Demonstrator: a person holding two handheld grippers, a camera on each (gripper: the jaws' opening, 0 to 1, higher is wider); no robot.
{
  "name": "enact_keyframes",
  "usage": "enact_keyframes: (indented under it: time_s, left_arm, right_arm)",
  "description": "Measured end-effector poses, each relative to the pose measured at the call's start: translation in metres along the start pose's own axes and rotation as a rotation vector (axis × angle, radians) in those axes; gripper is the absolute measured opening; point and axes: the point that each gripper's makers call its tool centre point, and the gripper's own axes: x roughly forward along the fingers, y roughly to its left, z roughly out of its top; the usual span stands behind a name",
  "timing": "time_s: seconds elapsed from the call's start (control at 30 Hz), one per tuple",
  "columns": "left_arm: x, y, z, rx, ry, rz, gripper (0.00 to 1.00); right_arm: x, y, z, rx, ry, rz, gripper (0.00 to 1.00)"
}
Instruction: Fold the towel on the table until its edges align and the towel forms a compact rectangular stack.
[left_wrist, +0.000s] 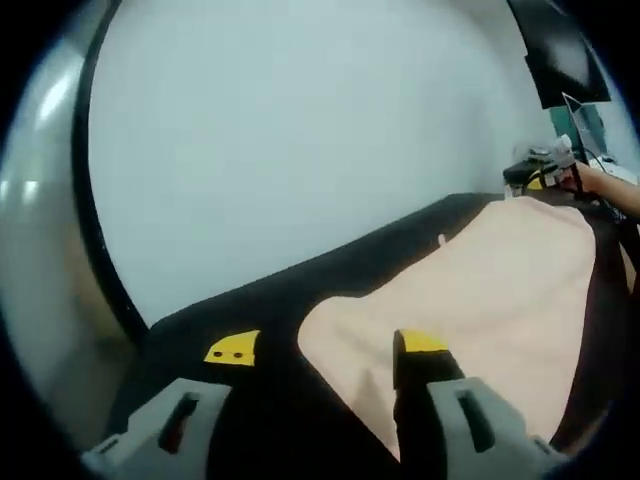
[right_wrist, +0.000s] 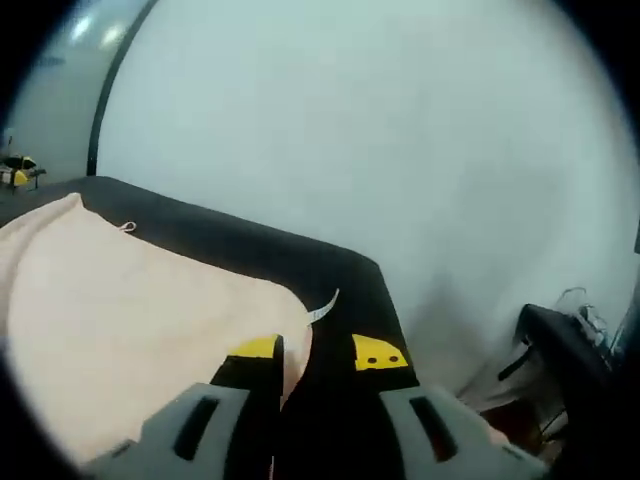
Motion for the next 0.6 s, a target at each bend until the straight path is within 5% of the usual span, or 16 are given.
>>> enact_keyframes:
  time_s: [0.3,0.43,0.6]
  left_arm:
    - [-0.044,-0.035,-0.009,-0.073,-0.012,-0.072,0.42]
    - [-0.063,-0.056,-0.016,-0.008,-0.002,-0.094,0.42]
    - [-0.083,-0.07,-0.036,0.053,0.025,-0.112,0.42]
  right_arm:
    - [-0.059,0.025,-0.001,-0.094,-0.027,0.063,0.25]
    - [-0.087,0.029,-0.005,-0.125,-0.041,0.079,0.25]
    - [-0.12,0.05,-0.032,-0.326,0.009,0.133,0.25]
